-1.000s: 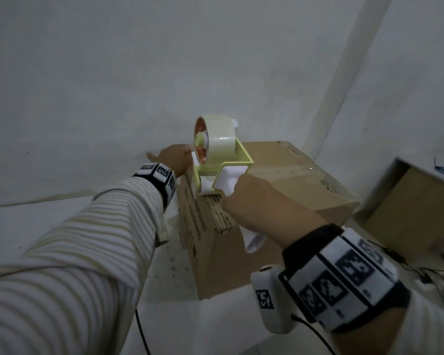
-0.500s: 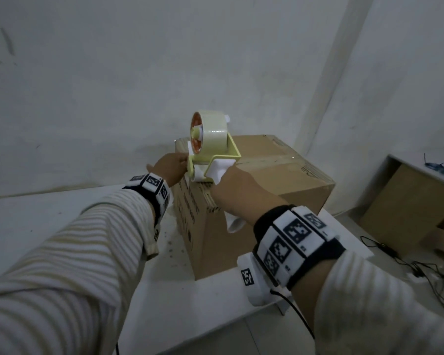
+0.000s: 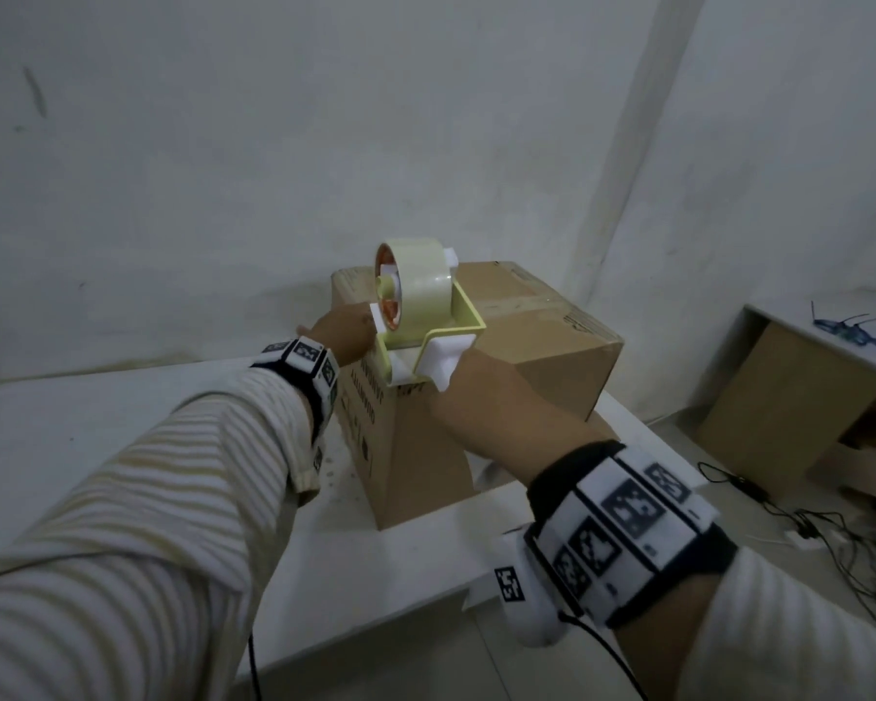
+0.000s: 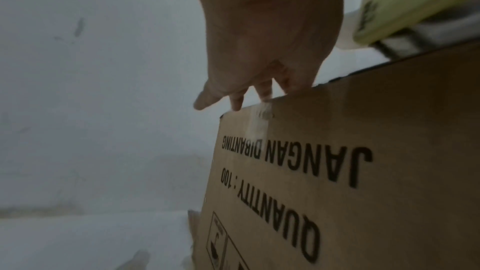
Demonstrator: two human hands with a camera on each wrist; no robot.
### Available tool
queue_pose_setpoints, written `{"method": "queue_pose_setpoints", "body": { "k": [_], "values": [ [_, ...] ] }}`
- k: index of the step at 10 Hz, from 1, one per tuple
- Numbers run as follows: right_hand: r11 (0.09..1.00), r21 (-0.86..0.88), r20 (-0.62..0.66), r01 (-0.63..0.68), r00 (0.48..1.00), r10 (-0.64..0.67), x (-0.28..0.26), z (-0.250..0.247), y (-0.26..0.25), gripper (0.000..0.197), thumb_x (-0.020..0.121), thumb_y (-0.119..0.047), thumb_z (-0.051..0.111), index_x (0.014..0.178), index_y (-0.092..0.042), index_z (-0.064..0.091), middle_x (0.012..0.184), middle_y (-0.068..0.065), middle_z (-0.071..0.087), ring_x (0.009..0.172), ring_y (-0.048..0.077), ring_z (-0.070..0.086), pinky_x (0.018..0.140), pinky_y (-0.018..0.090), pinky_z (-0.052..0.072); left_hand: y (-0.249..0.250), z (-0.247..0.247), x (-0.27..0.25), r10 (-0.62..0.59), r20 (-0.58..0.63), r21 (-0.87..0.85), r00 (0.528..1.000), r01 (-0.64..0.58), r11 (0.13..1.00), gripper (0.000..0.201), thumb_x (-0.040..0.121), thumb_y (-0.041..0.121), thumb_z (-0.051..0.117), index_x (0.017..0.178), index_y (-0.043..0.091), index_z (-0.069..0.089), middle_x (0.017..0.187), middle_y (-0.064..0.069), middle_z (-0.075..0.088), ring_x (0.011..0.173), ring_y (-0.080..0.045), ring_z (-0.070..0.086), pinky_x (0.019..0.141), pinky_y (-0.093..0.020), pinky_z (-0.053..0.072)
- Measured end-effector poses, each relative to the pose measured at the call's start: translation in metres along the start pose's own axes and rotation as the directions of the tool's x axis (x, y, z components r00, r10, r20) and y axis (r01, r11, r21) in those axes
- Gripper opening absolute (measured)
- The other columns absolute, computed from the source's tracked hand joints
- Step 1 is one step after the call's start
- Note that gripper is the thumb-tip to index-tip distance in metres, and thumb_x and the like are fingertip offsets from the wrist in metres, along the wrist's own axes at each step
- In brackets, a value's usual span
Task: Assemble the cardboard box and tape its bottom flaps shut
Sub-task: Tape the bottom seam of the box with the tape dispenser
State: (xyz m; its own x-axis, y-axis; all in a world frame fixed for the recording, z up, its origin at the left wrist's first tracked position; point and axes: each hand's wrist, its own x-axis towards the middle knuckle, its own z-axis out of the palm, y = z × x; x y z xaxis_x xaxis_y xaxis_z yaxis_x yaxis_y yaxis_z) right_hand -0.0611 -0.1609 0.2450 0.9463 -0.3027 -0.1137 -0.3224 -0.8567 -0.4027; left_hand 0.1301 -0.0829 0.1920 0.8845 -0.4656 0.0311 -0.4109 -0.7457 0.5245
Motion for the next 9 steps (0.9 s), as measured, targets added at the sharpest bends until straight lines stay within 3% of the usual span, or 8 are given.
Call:
{"method": "queue_pose_setpoints", "body": {
  "k": [1, 2, 4, 5, 6, 7, 8, 9],
  "values": [
    [0.999, 0.031, -0.003, -0.032, 0.999, 0.032, -0.002, -0.001, -0.003, 0.023, 0.087, -0.002, 0.042, 0.066, -0.011, 0.036, 0.066, 0.007, 0.045, 0.056, 0.015, 0.042, 0.046, 0.024, 0.032, -0.008, 0.010, -0.016, 0.012, -0.020, -0.194, 1.000, -0.015, 0.981, 0.037, 0.097, 0.020, 0.042, 0.130, 0.007, 0.055, 0.133, -0.015, 0.057, 0.123, -0.032, 0.051, 0.099, -0.031, 0.039],
    [0.996, 0.076, 0.003, -0.055, 0.998, 0.055, -0.005, 0.001, -0.004, 0.024, 0.086, -0.002, 0.041, 0.065, -0.012, 0.036, 0.066, 0.007, 0.043, 0.057, 0.016, 0.041, 0.048, 0.024, 0.032, -0.011, 0.020, -0.031, 0.072, 0.025, -0.371, 0.997, -0.058, 0.927, 0.043, 0.098, 0.019, 0.045, 0.141, 0.016, 0.043, 0.145, -0.006, 0.045, 0.135, -0.024, 0.040, 0.108, -0.029, 0.031],
    [0.992, 0.121, -0.033, -0.032, 0.999, 0.036, -0.030, 0.005, 0.000, 0.024, 0.087, -0.003, 0.042, 0.067, -0.014, 0.034, 0.072, 0.009, 0.046, 0.063, 0.019, 0.046, 0.053, 0.024, 0.037, -0.004, 0.022, -0.034, -0.093, 0.066, -0.068, 0.993, 0.098, 0.993, 0.066, 0.090, 0.052, 0.032, 0.148, 0.022, 0.026, 0.157, 0.001, 0.019, 0.142, -0.026, 0.026, 0.117, -0.054, 0.011],
    [0.998, 0.053, -0.041, -0.015, 0.999, 0.018, -0.044, 0.005, 0.007, 0.027, 0.085, -0.004, 0.043, 0.064, -0.016, 0.031, 0.069, 0.005, 0.040, 0.060, 0.017, 0.044, 0.051, 0.025, 0.037, -0.005, 0.023, -0.033, -0.055, 0.038, -0.069, 0.998, 0.057, 0.996, 0.054, 0.099, 0.036, 0.031, 0.148, 0.013, 0.029, 0.157, -0.008, 0.022, 0.144, -0.028, 0.022, 0.115, -0.055, 0.020],
    [1.000, 0.024, -0.044, -0.012, 0.999, 0.013, -0.061, 0.005, 0.009, 0.015, 0.088, -0.004, 0.043, 0.076, -0.012, 0.038, 0.082, 0.009, 0.049, 0.080, 0.026, 0.056, 0.073, 0.036, 0.051, -0.007, 0.021, -0.031, -0.010, 0.001, -0.047, 1.000, 0.010, 0.999, 0.044, 0.097, 0.002, 0.030, 0.141, 0.001, 0.033, 0.149, -0.016, 0.034, 0.145, -0.028, 0.020, 0.103, -0.045, 0.043],
    [0.997, 0.065, -0.053, -0.043, 0.997, 0.047, -0.068, 0.005, 0.007, 0.007, 0.089, -0.005, 0.044, 0.089, -0.011, 0.047, 0.101, 0.015, 0.058, 0.086, 0.028, 0.058, 0.078, 0.036, 0.052, -0.005, 0.023, -0.026, 0.047, 0.001, 0.023, 0.999, -0.047, 0.999, 0.043, 0.096, 0.001, 0.029, 0.138, 0.000, 0.037, 0.144, -0.017, 0.039, 0.140, -0.030, 0.027, 0.101, -0.050, 0.043],
    [0.993, 0.083, -0.042, -0.080, 0.996, 0.084, -0.064, 0.011, 0.007, 0.005, 0.088, -0.003, 0.045, 0.090, -0.007, 0.047, 0.106, 0.017, 0.056, 0.088, 0.027, 0.057, 0.071, 0.033, 0.050, -0.002, 0.024, -0.039, 0.049, 0.074, 0.042, 0.996, -0.052, 0.998, 0.045, 0.101, 0.016, 0.030, 0.143, 0.002, 0.033, 0.152, -0.017, 0.031, 0.141, -0.033, 0.028, 0.116, -0.047, 0.025],
    [0.978, 0.148, -0.004, -0.146, 0.989, 0.148, -0.054, 0.017, 0.011, 0.009, 0.087, -0.006, 0.047, 0.079, -0.010, 0.044, 0.095, 0.014, 0.054, 0.064, 0.016, 0.050, 0.049, 0.023, 0.041, -0.012, 0.034, -0.046, 0.140, 0.119, 0.066, 0.983, -0.149, 0.987, 0.051, 0.101, 0.014, 0.032, 0.150, 0.012, 0.021, 0.159, -0.014, 0.014, 0.142, -0.031, 0.027, 0.118, -0.044, 0.022]
  ]
}}
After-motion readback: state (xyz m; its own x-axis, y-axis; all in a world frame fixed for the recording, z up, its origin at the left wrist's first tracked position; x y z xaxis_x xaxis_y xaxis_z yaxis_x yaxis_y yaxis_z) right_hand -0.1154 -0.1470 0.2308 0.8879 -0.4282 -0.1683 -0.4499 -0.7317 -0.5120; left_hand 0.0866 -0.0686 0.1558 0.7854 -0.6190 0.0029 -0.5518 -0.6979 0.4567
